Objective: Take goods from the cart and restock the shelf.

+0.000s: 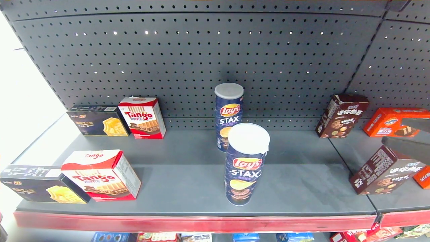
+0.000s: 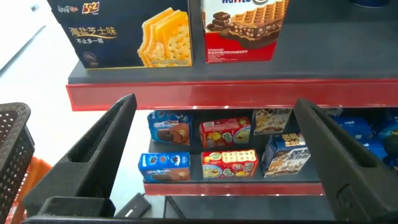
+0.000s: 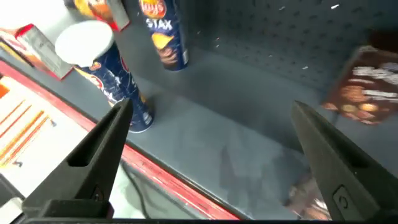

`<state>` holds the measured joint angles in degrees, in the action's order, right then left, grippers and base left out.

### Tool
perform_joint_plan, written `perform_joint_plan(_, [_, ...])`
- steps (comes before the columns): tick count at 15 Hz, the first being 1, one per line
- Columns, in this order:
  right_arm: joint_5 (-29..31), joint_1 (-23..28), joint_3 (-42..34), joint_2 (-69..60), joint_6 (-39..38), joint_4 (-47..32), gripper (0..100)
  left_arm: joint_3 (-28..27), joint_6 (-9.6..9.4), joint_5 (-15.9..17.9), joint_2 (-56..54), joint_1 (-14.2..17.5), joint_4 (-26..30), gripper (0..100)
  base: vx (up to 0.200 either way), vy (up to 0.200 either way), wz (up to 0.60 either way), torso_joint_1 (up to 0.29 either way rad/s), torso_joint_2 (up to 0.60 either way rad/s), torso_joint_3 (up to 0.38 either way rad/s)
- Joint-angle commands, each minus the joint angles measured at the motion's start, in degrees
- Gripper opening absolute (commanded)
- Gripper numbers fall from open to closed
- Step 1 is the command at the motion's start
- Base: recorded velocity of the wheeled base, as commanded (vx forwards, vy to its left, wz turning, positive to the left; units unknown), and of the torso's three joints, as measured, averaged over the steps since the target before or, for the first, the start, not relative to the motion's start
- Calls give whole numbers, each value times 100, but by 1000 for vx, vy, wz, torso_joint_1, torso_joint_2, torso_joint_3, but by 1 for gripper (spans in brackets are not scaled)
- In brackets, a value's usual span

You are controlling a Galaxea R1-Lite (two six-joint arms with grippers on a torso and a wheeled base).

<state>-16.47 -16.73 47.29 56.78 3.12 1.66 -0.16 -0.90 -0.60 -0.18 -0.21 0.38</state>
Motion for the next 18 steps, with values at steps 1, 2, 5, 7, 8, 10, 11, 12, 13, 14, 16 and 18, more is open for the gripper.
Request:
perform_joint_plan(1, [39,-331,-27,465,66,142,100,-2,-6,-2,18,3,-3,100,0,0,0,0,0,0])
perform_joint_plan(2, [126,-419,-71,579,163,177,100,-2,-6,-2,18,3,6,100,0,0,0,0,0,0])
perform_joint_plan(5, [355,-692,-334,922,417,476,100,-2,-6,-2,18,3,-3,100,0,0,0,0,0,0])
perform_joint_plan(7, [355,-903,-396,1080,426,493,100,-2,-6,-2,18,3,6,100,0,0,0,0,0,0])
perform_joint_plan(8, [355,-1026,-431,1212,426,493,100,-2,-6,-2,18,3,-3,100,0,0,0,0,0,0])
perform_joint_plan(10, [355,-1149,-448,1335,426,511,100,7,-6,-2,18,3,-3,100,0,0,0,0,0,0])
perform_joint_plan(11, [355,-1325,-457,1581,435,537,100,-2,-6,-2,18,3,-3,100,0,0,0,0,0,0])
perform_joint_plan(12, [355,-1368,-448,1696,453,599,100,-2,-6,-2,18,3,-3,100,0,0,0,0,0,0])
perform_joint_plan(13, [381,-1404,-466,1845,461,748,100,-2,-6,-2,18,3,-3,100,0,0,0,0,0,0])
perform_joint_plan(14, [416,-1404,-466,1942,461,783,100,7,-6,-2,18,3,-3,100,0,0,0,0,0,0])
perform_joint_plan(16, [425,-1439,-448,2135,461,783,100,-2,-15,-2,18,3,-3,100,0,0,0,0,0,0])
perform_joint_plan(18, [434,-1509,-431,2302,470,792,100,-2,-15,-2,18,3,-3,100,0,0,0,0,0,0])
